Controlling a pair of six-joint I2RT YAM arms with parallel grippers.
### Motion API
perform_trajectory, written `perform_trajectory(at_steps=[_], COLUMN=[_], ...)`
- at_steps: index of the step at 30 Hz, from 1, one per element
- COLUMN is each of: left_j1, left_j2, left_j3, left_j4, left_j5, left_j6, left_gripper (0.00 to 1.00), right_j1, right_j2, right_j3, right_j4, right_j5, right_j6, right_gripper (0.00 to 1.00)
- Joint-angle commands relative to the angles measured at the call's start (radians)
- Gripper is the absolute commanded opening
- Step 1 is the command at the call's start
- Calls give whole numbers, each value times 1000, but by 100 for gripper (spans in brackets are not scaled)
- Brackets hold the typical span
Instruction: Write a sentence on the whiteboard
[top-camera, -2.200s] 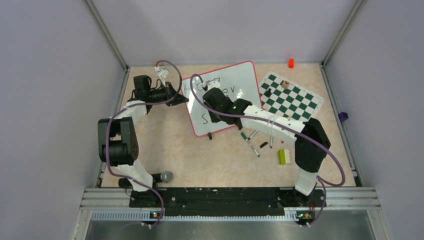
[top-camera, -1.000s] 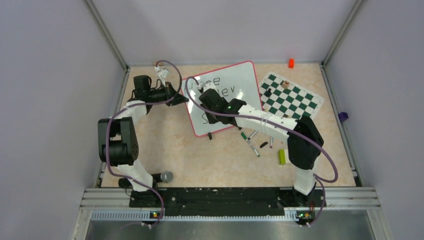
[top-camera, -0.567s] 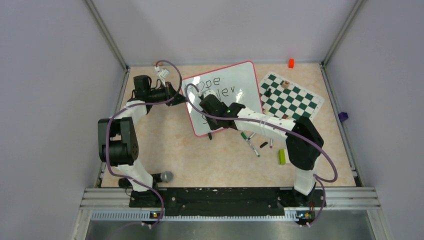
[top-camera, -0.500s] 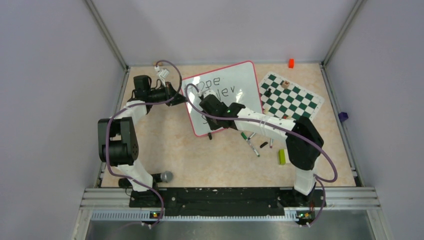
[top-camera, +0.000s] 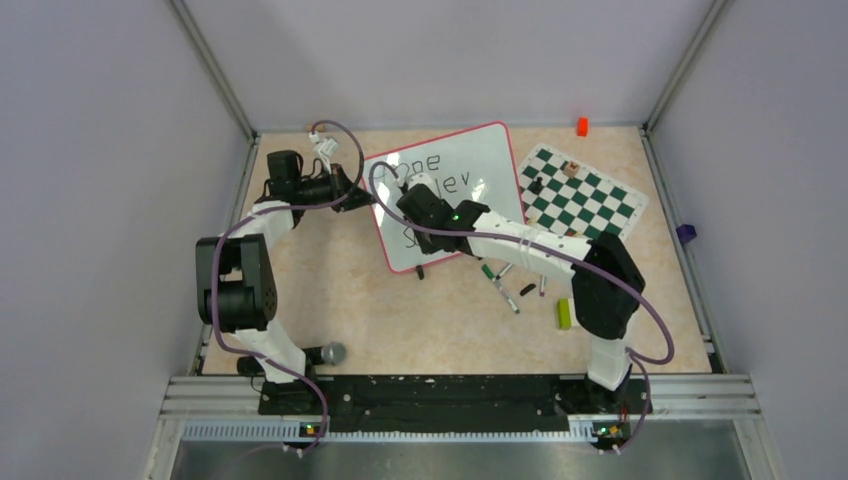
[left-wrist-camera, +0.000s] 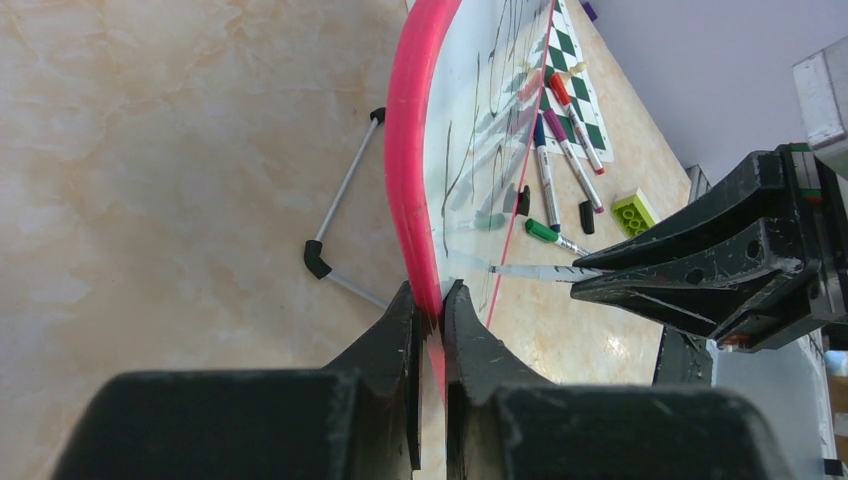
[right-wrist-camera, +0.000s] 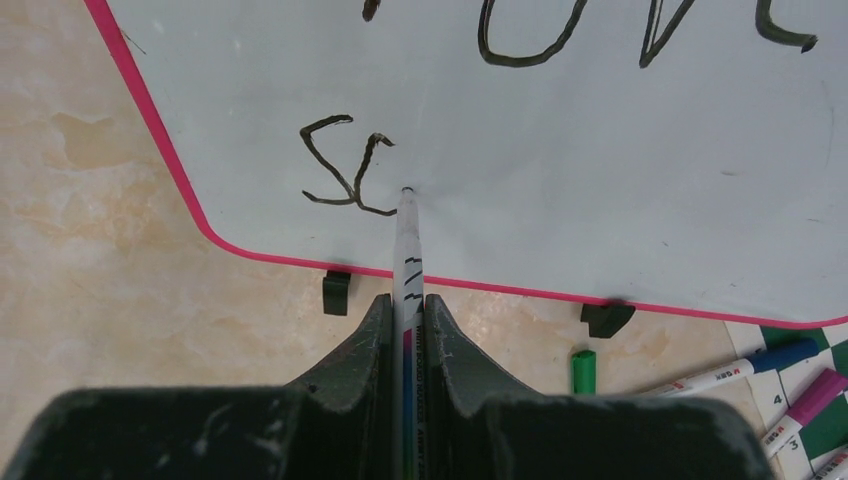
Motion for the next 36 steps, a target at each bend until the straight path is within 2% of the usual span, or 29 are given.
perform_trajectory(at_steps=[1, 10, 27, 36], left_j1=[-22, -22, -23, -22], left_j2=[32, 32, 31, 31], left_j3=[-25, -25, -26, -25], left_j4=[6, 5, 6, 6], left_j5=[-165, -165, -164, -163], left_j6=[116, 116, 116, 116], left_gripper=[0, 0, 0, 0], right_j1=[-21, -29, -28, -28], right_j2=[28, 44, -6, -31], right_j3=[81, 112, -3, 31], right_j4=[40, 23, 22, -12], right_j5=[68, 68, 17, 43], right_j6=[-17, -23, 2, -26], right_gripper=[0, 0, 0, 0])
